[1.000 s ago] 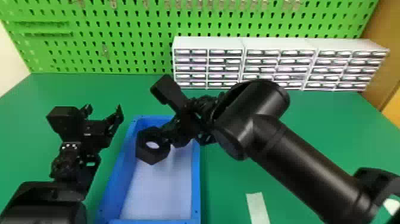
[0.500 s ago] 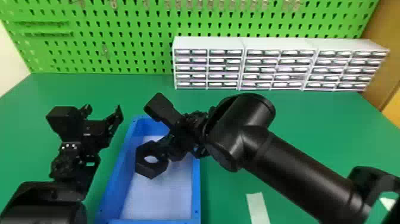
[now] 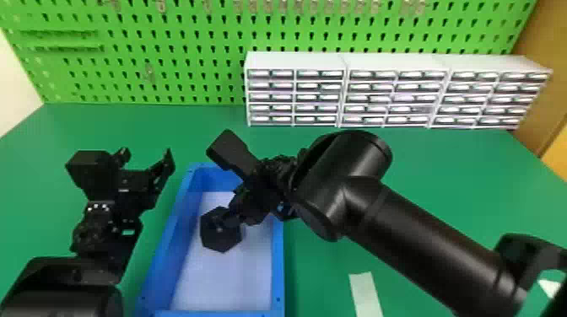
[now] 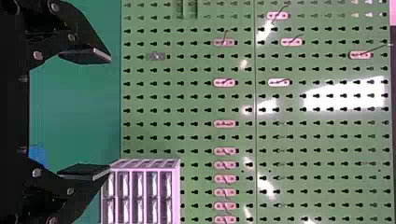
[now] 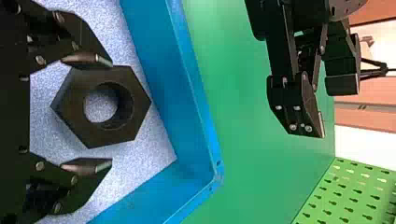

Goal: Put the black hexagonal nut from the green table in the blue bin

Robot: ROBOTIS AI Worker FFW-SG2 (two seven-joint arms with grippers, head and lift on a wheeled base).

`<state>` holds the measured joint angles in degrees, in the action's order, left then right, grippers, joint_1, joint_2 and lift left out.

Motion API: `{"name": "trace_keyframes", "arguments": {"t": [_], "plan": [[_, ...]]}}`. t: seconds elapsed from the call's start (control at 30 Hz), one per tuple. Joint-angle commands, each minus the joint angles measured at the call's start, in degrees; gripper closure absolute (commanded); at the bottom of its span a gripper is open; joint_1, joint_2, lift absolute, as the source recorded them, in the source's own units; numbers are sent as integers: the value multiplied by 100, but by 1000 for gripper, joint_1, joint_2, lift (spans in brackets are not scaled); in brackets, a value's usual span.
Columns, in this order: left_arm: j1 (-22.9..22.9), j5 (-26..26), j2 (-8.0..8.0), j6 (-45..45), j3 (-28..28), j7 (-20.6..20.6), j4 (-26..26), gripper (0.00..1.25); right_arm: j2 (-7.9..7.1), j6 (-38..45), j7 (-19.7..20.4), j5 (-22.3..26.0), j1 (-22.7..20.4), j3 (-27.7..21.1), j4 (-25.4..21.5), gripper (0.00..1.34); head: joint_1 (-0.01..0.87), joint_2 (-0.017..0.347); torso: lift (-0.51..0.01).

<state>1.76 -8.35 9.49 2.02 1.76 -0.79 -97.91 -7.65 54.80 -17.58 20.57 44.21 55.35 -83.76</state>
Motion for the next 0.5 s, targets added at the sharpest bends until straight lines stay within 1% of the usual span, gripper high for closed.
{"name": "trace_keyframes", "arguments": {"t": [0.0,0.47], "plan": [[0,0,0,0,0,0,0,418,0,22,0,-26,0,-33,0,160,686,52,-97],[9,0,0,0,0,0,0,418,-9,84,-9,-44,-9,-86,0,160,686,52,-97]]}}
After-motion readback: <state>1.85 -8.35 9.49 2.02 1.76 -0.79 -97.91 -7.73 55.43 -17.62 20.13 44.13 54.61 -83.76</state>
